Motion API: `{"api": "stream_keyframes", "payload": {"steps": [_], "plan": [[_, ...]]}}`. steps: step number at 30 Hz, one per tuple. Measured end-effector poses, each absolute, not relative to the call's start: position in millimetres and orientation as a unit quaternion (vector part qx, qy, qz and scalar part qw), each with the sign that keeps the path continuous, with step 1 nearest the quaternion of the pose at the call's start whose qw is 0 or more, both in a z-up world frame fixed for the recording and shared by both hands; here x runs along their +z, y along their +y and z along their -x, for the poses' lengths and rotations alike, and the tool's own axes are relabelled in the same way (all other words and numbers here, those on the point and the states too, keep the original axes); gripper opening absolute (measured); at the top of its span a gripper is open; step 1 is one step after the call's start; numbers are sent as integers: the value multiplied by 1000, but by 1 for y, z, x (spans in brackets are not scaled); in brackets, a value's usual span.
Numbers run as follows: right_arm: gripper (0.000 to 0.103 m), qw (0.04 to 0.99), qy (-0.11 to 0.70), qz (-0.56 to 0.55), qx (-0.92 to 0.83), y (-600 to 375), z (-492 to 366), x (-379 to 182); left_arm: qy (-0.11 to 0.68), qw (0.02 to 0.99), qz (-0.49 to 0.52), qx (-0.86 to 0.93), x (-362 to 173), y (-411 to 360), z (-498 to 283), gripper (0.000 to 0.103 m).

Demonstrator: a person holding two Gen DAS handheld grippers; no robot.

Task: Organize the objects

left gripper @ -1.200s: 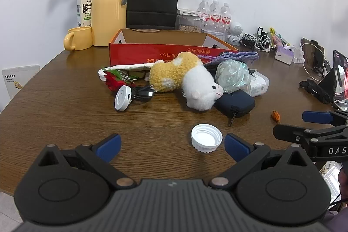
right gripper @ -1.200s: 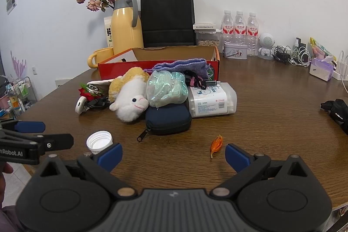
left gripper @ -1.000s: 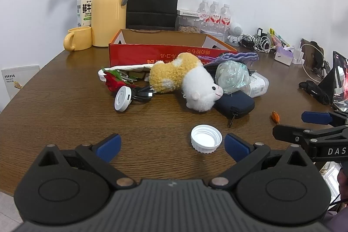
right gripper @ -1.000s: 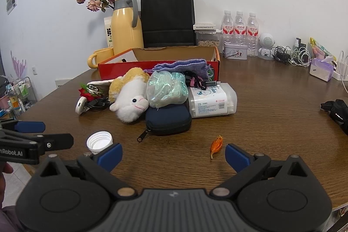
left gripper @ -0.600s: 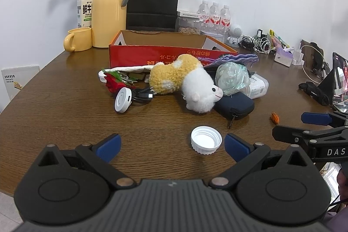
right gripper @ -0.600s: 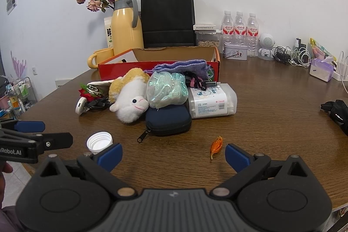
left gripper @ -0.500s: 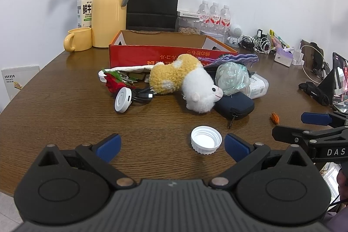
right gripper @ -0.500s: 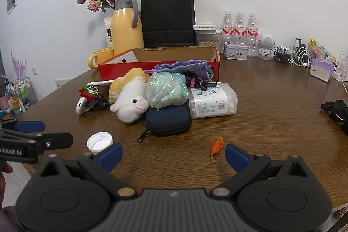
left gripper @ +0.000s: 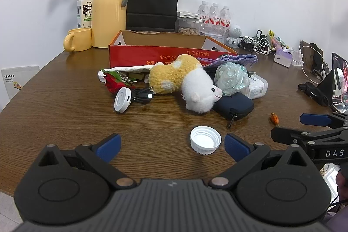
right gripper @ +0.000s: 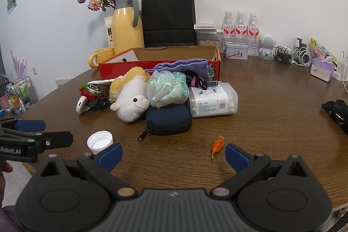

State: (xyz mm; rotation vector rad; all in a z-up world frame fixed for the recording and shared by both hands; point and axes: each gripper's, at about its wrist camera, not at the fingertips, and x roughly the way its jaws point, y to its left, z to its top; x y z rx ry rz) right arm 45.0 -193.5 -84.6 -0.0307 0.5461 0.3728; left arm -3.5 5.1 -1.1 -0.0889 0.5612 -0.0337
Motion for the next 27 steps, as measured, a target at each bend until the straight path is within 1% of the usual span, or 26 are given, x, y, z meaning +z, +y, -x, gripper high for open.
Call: {"api": "stream_keyframes", "payload": {"steps": [27], "plan": [[101,946,268,16,182,-194,-44,-84,279,959,45,-20,-5,2,3,103]]}}
